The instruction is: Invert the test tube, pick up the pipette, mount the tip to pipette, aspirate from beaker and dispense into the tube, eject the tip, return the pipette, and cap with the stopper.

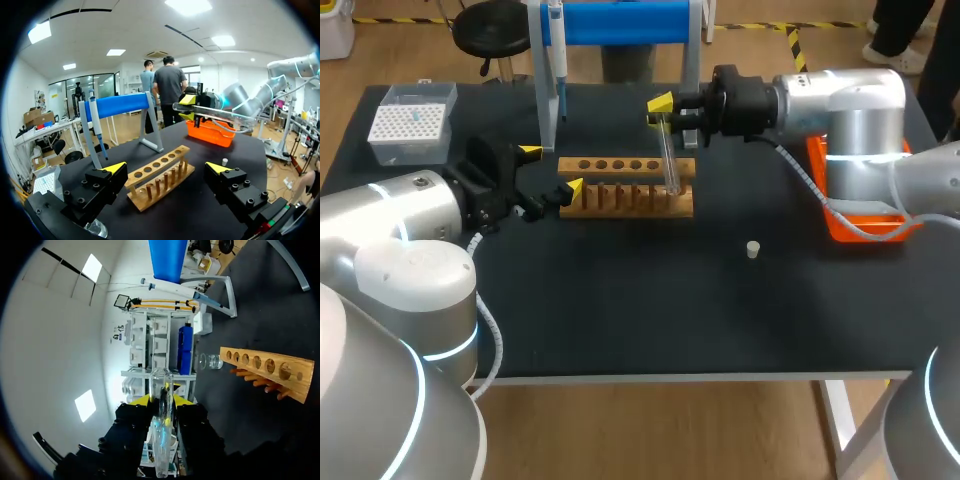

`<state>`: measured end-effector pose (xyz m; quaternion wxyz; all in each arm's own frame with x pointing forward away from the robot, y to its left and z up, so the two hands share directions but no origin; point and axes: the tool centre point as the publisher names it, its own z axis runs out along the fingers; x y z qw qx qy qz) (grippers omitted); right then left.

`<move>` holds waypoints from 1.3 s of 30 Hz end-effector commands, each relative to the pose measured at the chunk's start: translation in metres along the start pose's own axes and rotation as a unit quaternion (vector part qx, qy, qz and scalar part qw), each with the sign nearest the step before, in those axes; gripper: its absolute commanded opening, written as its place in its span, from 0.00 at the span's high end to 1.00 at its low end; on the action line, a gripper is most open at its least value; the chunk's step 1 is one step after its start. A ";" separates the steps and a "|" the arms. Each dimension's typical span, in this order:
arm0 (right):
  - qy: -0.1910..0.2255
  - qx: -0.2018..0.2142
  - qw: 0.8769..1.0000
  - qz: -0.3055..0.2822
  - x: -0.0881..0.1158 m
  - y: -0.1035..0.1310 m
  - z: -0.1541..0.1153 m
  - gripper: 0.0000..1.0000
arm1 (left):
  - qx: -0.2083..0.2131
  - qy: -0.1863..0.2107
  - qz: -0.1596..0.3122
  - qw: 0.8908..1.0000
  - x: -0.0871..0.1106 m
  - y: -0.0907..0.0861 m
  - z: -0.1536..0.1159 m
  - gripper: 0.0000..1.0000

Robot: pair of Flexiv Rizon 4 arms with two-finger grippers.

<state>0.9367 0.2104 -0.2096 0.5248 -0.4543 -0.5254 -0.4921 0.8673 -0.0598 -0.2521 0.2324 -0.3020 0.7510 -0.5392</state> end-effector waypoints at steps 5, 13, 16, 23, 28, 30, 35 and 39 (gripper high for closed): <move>0.004 0.008 1.000 0.007 0.002 0.000 -0.004 1.00 | 0.001 0.001 0.000 1.000 0.000 0.001 0.000 0.00; 0.004 0.008 1.000 0.007 0.002 0.000 -0.004 1.00 | 0.001 0.001 0.000 1.000 0.000 0.001 0.000 0.00; 0.004 0.008 1.000 0.007 0.002 0.000 -0.004 1.00 | 0.001 0.001 0.000 1.000 0.000 0.001 0.000 0.00; 0.004 0.008 1.000 0.007 0.002 0.000 -0.004 1.00 | 0.001 0.001 0.000 1.000 0.000 0.001 0.000 0.00; 0.004 0.008 1.000 0.007 0.002 0.000 -0.004 1.00 | 0.001 0.001 0.000 1.000 0.000 0.001 0.000 0.00; 0.004 0.008 1.000 0.007 0.002 0.000 -0.004 1.00 | 0.001 0.001 0.000 1.000 0.000 0.001 0.000 0.00; 0.004 0.008 1.000 0.007 0.002 0.000 -0.004 1.00 | 0.043 0.008 0.018 0.999 -0.004 -0.002 -0.003 0.00; 0.004 0.008 1.000 0.007 0.002 0.000 -0.004 1.00 | 0.096 0.034 0.080 0.992 -0.006 -0.013 -0.008 0.00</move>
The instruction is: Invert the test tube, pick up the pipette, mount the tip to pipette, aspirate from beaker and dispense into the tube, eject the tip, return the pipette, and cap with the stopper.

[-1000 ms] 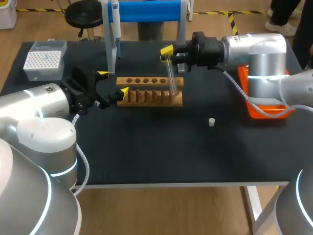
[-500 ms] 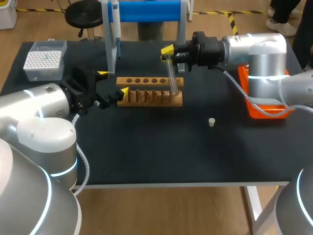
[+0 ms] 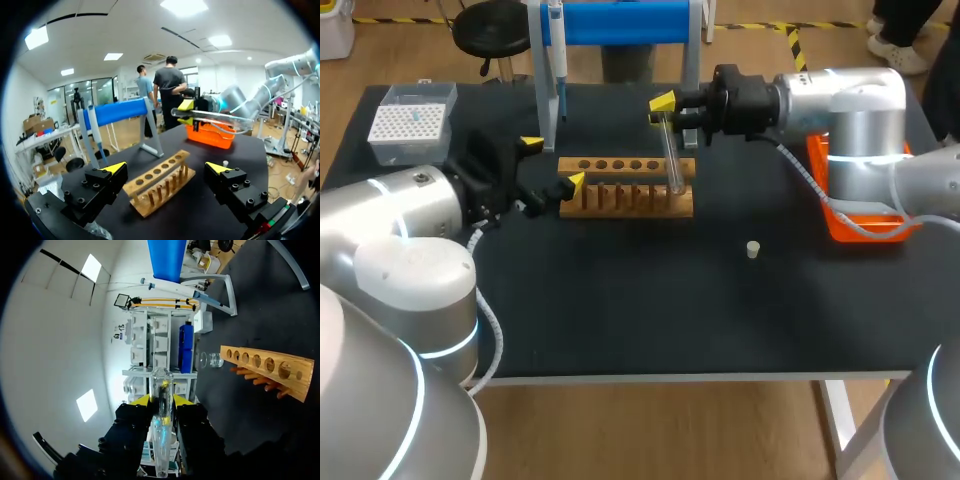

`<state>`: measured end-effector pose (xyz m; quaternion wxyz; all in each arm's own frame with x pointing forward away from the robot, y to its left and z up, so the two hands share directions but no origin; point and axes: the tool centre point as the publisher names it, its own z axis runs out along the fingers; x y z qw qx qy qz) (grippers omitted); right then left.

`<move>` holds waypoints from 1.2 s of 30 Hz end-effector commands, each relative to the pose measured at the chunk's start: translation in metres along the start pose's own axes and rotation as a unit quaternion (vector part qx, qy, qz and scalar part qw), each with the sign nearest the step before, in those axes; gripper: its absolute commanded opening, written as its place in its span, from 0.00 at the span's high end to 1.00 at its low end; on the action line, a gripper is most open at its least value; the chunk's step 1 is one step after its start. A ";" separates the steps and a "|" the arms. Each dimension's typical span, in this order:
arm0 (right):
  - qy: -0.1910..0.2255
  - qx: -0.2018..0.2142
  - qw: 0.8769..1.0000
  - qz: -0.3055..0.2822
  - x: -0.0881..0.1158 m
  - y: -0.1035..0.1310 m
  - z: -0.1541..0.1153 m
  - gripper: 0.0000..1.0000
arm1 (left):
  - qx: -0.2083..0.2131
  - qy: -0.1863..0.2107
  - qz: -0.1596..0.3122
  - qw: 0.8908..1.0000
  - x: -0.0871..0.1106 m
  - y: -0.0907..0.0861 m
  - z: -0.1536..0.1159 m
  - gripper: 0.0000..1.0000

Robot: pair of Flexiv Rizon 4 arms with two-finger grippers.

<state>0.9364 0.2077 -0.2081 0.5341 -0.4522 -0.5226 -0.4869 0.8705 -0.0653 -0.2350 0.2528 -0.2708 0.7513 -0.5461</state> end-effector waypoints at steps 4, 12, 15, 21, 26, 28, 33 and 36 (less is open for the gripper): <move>-0.001 0.002 1.000 0.000 0.000 0.001 -0.001 1.00 | 0.108 0.064 0.107 0.986 -0.006 -0.006 -0.012 0.00; -0.001 0.002 1.000 0.000 0.000 0.001 -0.001 1.00 | 0.193 0.129 0.229 0.945 0.005 -0.019 -0.018 0.00; -0.001 0.002 1.000 0.000 0.000 0.001 -0.001 1.00 | 0.162 0.122 0.236 0.951 0.011 -0.025 -0.019 0.00; -0.001 0.002 1.000 0.000 0.000 0.001 -0.001 1.00 | 0.162 0.122 0.236 0.951 0.011 -0.025 -0.019 0.00; -0.001 0.002 1.000 0.000 0.000 0.001 -0.001 1.00 | 0.193 0.073 0.293 0.933 0.008 -0.023 -0.018 0.00; -0.001 0.002 1.000 0.000 0.000 0.001 -0.001 1.00 | 0.215 0.055 0.344 0.912 0.007 -0.022 -0.016 0.00; -0.001 0.002 1.000 0.000 0.000 0.001 -0.001 1.00 | 0.235 0.063 0.433 0.868 0.011 -0.027 -0.013 0.00; -0.001 0.002 1.000 0.000 0.000 0.001 -0.001 1.00 | 0.253 0.072 0.461 0.847 0.014 -0.030 -0.009 0.00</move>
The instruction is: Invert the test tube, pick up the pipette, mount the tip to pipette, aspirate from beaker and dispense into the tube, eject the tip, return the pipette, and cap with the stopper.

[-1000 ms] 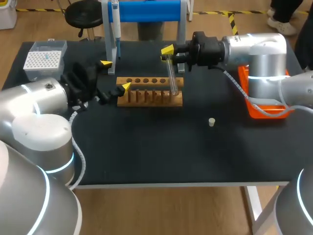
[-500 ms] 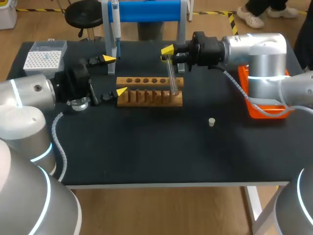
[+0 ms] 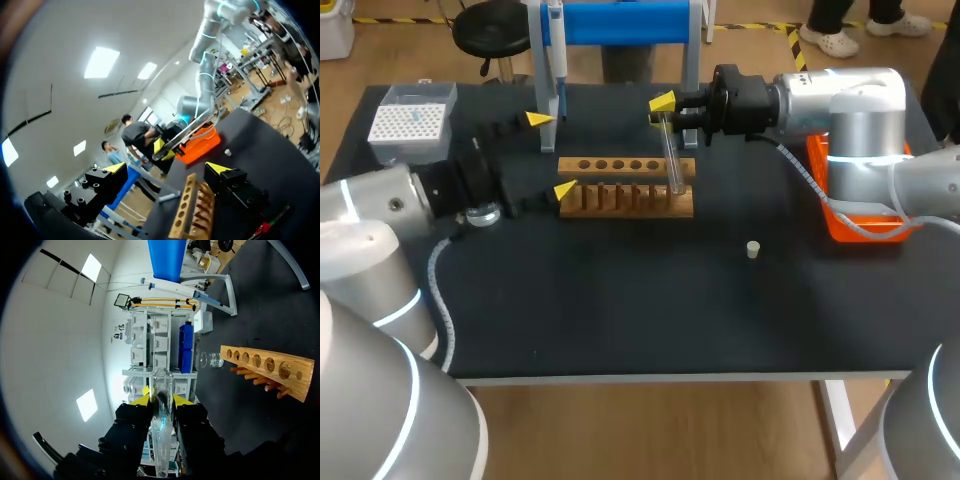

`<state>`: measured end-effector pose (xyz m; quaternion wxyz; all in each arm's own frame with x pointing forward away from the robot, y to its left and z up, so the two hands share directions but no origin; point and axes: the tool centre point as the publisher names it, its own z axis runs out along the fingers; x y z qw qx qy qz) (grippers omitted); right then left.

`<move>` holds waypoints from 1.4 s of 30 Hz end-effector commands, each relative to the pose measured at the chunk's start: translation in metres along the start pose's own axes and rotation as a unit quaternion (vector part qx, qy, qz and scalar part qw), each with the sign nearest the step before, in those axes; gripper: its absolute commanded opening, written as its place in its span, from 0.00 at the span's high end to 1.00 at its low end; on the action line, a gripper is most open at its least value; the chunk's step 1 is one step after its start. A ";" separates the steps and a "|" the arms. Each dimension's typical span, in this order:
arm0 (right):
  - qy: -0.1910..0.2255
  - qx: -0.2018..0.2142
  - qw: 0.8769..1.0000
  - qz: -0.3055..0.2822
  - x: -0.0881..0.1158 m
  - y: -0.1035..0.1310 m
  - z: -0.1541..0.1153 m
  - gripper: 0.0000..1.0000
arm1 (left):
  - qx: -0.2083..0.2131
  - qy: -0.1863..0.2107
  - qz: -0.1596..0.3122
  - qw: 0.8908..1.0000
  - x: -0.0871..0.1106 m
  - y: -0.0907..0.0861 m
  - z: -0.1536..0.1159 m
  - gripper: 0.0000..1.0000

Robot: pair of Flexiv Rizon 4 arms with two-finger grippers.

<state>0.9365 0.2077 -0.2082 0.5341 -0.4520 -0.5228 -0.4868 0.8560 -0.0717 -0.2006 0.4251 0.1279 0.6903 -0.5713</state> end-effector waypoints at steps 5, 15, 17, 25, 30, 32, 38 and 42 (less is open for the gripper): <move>-0.001 0.002 1.000 0.000 0.000 0.001 -0.001 1.00 | 0.058 0.019 0.159 0.985 0.001 0.004 0.015 0.00; -0.001 0.002 1.000 0.000 0.000 0.001 -0.001 1.00 | 0.064 0.040 0.247 0.966 0.001 -0.003 0.023 0.00; -0.001 0.002 1.000 0.000 0.000 0.001 -0.001 1.00 | 0.073 0.033 0.256 0.963 0.001 -0.005 0.025 0.00; -0.001 0.002 1.000 0.000 0.000 0.001 -0.001 1.00 | 0.086 0.023 0.307 0.948 0.006 -0.013 0.032 0.00; -0.001 0.002 1.000 0.000 0.000 0.001 -0.001 1.00 | 0.094 0.032 0.329 0.939 0.012 -0.017 0.039 0.00; -0.001 0.002 1.000 0.000 0.000 0.001 -0.001 1.00 | 0.096 0.037 0.337 0.936 0.015 -0.019 0.042 0.00; -0.001 0.002 1.000 0.000 0.000 0.001 -0.001 1.00 | 0.121 0.044 0.352 0.927 0.021 -0.029 0.052 0.00; -0.001 0.002 1.000 0.000 0.000 0.001 -0.001 1.00 | 0.140 0.058 0.361 0.920 0.029 -0.037 0.063 0.00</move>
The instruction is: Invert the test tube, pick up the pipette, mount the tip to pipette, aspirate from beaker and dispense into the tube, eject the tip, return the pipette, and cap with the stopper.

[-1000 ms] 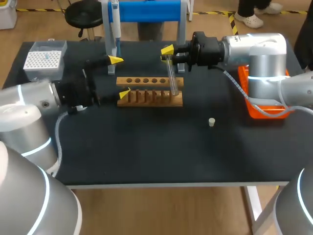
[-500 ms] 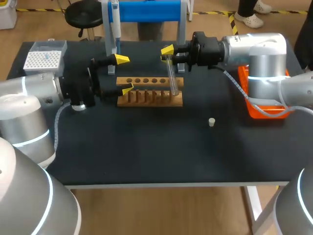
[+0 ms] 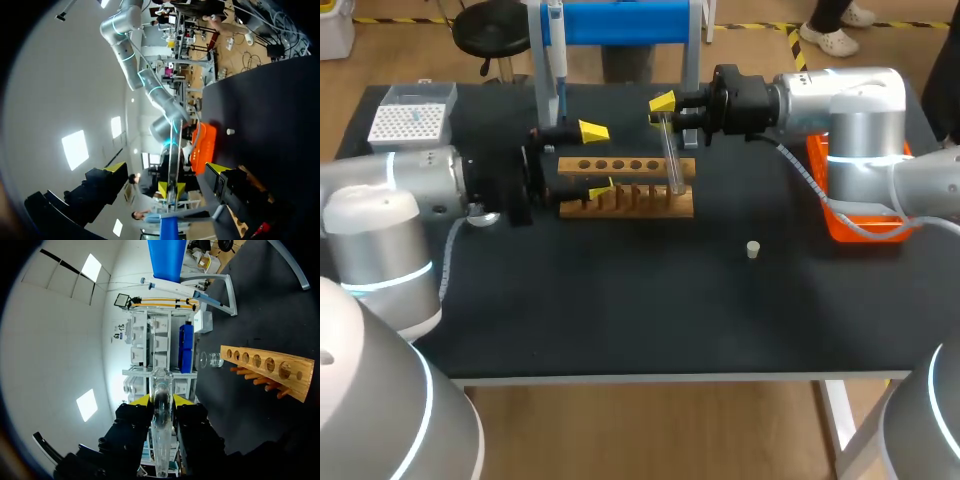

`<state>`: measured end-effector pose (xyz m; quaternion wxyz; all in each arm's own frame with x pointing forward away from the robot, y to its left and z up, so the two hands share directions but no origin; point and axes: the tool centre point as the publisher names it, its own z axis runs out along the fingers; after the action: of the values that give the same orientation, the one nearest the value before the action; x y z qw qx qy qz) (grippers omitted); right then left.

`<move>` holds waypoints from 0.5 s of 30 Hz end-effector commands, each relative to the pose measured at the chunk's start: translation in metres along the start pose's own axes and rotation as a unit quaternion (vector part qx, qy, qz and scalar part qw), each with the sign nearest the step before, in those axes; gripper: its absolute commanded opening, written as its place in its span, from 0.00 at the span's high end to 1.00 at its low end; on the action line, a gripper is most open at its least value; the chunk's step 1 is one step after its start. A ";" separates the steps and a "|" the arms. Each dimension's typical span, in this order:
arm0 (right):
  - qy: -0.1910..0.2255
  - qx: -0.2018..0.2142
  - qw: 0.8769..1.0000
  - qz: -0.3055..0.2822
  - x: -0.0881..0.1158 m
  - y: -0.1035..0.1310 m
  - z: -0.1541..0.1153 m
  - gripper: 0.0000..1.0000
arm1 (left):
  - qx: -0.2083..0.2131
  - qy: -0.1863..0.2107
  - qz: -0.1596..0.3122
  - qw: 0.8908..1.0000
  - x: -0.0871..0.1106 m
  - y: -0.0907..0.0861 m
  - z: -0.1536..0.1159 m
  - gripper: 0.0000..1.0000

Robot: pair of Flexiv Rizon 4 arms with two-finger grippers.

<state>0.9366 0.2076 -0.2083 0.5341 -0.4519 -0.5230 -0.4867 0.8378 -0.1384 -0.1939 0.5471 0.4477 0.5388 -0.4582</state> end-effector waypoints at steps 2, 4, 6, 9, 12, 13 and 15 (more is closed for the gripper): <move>-0.001 0.001 1.000 0.000 0.000 0.001 -0.001 1.00 | 0.019 0.010 0.010 1.000 0.001 -0.002 0.018 0.00; -0.001 0.001 1.000 0.000 0.000 0.001 -0.001 1.00 | 0.028 0.007 0.011 1.000 0.001 -0.006 0.023 0.00; -0.001 0.001 1.000 0.000 0.000 0.001 -0.001 1.00 | 0.035 0.009 0.013 0.999 0.002 -0.007 0.028 0.00; -0.001 0.001 1.000 0.000 0.000 0.001 -0.001 1.00 | 0.050 0.009 0.011 0.999 0.004 -0.008 0.037 0.00; -0.001 0.001 1.000 0.000 0.000 0.001 -0.001 1.00 | 0.064 0.009 0.013 0.998 0.005 -0.008 0.045 0.00; -0.001 0.001 1.000 0.000 0.000 0.001 -0.001 1.00 | 0.067 0.010 0.014 0.998 0.005 -0.008 0.047 0.00; -0.001 0.001 1.000 0.000 0.000 0.001 -0.001 1.00 | 0.070 0.013 0.019 0.997 0.005 -0.008 0.053 0.00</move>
<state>0.9366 0.2076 -0.2083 0.5341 -0.4520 -0.5230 -0.4867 0.8295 -0.1828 -0.1955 0.5202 0.4953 0.5084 -0.4750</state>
